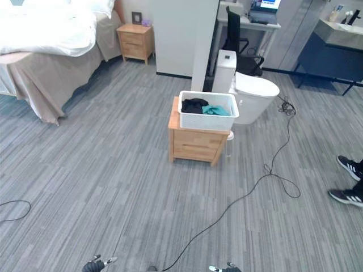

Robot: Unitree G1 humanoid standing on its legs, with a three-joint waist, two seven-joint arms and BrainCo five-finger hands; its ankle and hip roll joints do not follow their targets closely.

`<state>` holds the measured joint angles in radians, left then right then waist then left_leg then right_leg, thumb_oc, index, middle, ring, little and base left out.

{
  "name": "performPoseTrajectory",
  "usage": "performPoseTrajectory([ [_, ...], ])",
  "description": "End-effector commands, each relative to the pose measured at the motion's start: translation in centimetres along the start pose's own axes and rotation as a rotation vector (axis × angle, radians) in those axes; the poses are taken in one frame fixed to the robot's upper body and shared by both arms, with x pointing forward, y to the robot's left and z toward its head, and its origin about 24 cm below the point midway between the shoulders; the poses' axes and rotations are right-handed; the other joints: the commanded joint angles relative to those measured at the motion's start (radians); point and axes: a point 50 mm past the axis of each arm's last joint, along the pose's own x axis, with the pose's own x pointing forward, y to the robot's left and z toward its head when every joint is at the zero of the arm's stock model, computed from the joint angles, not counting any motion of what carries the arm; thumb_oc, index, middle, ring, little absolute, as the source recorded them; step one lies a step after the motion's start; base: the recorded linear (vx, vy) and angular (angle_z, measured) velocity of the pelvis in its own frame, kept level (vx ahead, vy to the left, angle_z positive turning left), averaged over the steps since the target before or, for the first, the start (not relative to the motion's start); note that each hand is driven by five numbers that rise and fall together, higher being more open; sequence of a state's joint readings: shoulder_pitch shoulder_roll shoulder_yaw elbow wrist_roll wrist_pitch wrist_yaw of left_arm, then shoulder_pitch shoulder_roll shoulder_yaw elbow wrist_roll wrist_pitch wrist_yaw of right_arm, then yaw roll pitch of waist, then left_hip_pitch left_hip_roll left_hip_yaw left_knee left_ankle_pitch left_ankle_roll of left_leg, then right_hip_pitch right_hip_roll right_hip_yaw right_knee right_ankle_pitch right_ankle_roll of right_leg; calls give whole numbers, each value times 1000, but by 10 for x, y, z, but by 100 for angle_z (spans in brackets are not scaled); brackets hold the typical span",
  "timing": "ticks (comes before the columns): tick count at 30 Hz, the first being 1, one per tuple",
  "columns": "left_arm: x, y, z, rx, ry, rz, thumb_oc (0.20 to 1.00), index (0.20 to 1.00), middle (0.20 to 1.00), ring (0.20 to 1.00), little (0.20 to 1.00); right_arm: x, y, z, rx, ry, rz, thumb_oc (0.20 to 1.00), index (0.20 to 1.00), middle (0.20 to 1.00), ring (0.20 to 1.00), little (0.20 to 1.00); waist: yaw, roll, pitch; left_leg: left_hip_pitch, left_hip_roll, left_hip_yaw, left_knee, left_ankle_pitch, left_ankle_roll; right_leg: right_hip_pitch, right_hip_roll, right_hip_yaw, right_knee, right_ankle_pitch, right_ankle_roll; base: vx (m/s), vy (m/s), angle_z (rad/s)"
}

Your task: Grab the laundry basket,head to the washer,open it,put in the laundry and shut it.

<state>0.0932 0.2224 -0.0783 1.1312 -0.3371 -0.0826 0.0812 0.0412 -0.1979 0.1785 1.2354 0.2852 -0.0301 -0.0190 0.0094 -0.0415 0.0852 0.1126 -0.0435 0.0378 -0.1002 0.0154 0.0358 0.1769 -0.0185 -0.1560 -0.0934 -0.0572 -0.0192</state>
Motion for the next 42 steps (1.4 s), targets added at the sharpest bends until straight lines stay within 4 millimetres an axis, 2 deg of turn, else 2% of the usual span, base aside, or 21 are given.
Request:
performPoseTrajectory([
  [1, 5, -9, 16, 30, -45, -26, 1000, 1000, 1000, 1000, 1000, 0, -16, 0, 5, 8, -47, 1000, 1000, 1000, 1000, 1000, 24, 29, -31, 22, 82, -39, 13, -60, -67, -1, -99, -24, 6, -1, 124, 0, 0, 0],
  [23, 5, -9, 17, 4, -49, -20, 1000, 1000, 1000, 1000, 1000, 0, -16, 0, 9, 11, -48, 1000, 1000, 1000, 1000, 1000, 26, 29, -30, 21, 81, -41, 13, -61, -67, -1, -100, -27, 6, 0, 123, 0, 0, 0],
  [42, 5, -6, 21, -4, -62, -11, 1000, 1000, 1000, 1000, 1000, 1, -16, 8, -2, -7, -42, 1000, 1000, 1000, 1000, 1000, 37, 22, -25, 8, 69, -36, 13, -62, -55, -13, -112, -29, 6, 10, 134, 3, 9, 0],
])
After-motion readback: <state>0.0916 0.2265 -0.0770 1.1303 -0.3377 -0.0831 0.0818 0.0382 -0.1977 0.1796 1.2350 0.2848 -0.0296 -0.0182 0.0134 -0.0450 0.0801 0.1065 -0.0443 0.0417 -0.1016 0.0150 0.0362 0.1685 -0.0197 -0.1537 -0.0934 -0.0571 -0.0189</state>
